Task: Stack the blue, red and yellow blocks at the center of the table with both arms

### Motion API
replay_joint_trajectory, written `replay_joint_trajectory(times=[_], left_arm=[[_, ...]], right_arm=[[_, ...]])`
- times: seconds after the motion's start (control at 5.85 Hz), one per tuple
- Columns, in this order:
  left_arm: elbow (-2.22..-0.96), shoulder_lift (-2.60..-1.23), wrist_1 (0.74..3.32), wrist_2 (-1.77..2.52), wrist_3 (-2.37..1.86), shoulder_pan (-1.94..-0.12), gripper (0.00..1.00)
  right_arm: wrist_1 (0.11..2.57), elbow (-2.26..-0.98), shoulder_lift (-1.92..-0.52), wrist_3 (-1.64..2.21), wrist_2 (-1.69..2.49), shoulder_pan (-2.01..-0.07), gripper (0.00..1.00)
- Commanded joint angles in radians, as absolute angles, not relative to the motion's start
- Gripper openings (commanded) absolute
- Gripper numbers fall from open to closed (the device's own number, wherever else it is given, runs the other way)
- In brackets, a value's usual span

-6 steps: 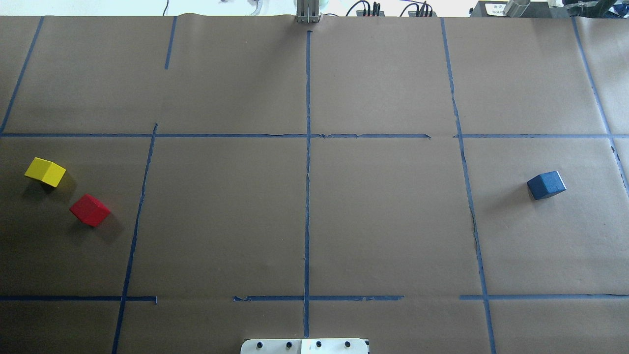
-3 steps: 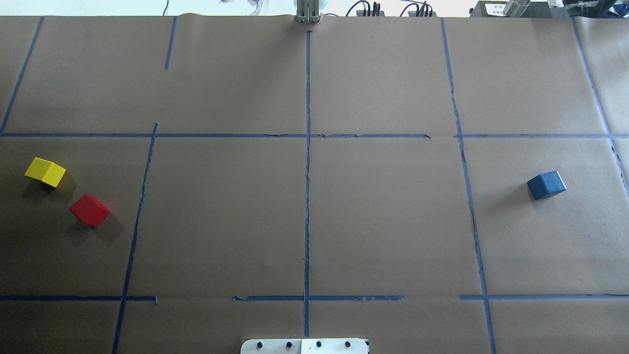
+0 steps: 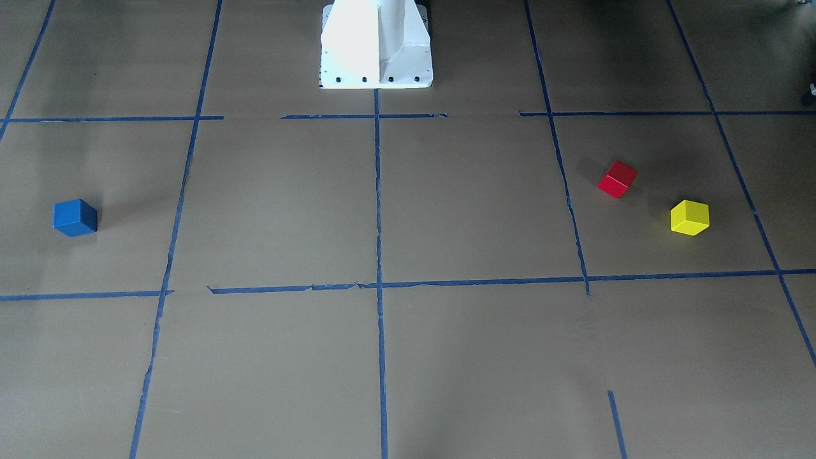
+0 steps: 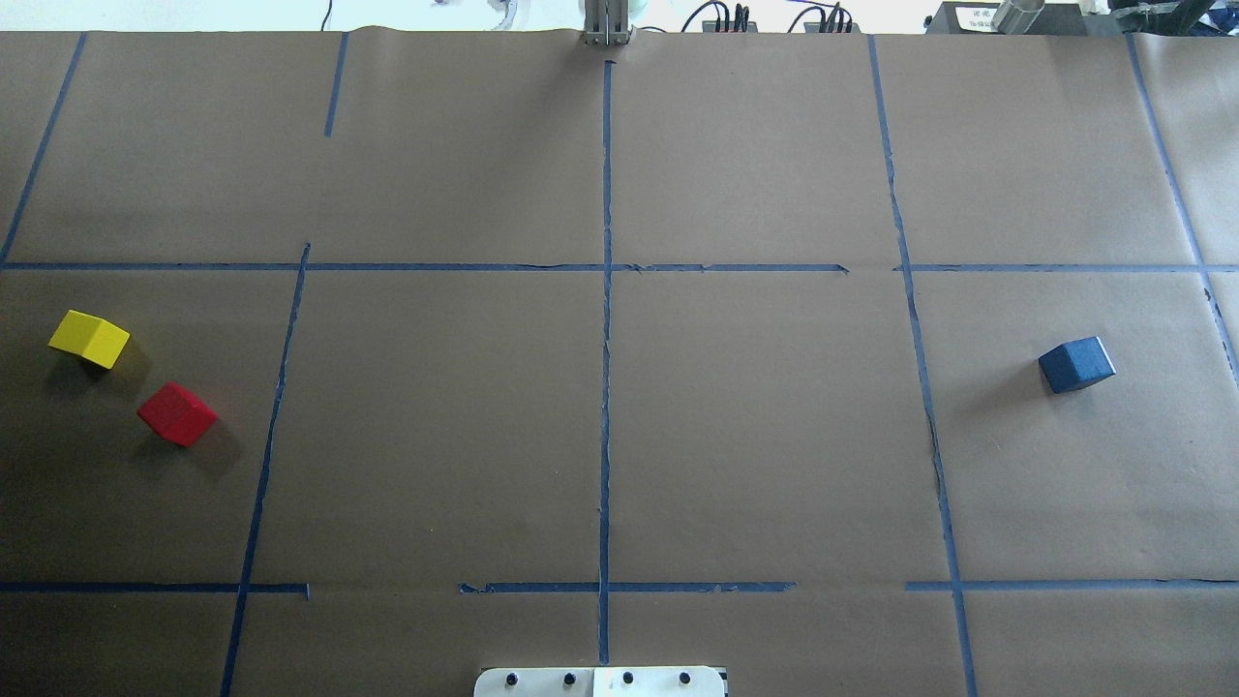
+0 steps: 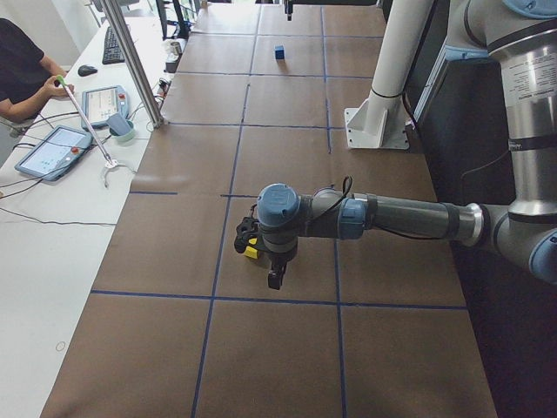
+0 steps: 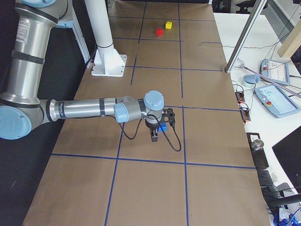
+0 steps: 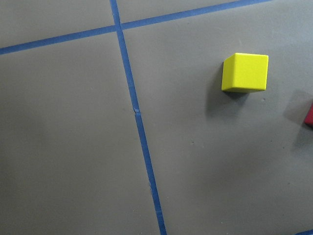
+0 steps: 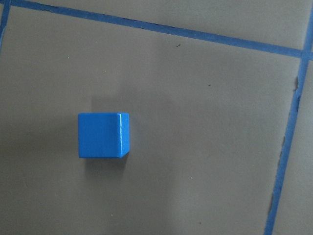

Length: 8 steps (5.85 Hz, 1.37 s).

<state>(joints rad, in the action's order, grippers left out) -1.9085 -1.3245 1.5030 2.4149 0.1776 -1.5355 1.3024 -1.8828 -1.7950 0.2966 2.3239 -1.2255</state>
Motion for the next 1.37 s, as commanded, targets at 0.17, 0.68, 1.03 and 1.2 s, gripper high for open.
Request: replay_joint_trajectory(times=[0.17, 0.68, 1.03, 1.2], left_arm=[[-1.910, -1.328, 1.505, 2.416, 0.173, -1.536, 1.00], [-1.913, -1.330, 1.505, 2.416, 0.173, -1.536, 1.00], [-1.917, -1.330, 1.505, 2.416, 0.173, -1.536, 1.00], [-1.917, -1.330, 1.505, 2.416, 0.175, -1.536, 1.00]], right_arm=[[1.184, -1.778, -1.679, 0.443, 2.266, -1.047, 0.99], [1.131, -1.712, -1.657, 0.539, 2.238, -0.965, 0.99], [1.131, -1.666, -1.632, 0.545, 2.218, -0.950, 0.99], [1.131, -1.660, -1.632, 0.543, 2.201, -0.948, 0.98]])
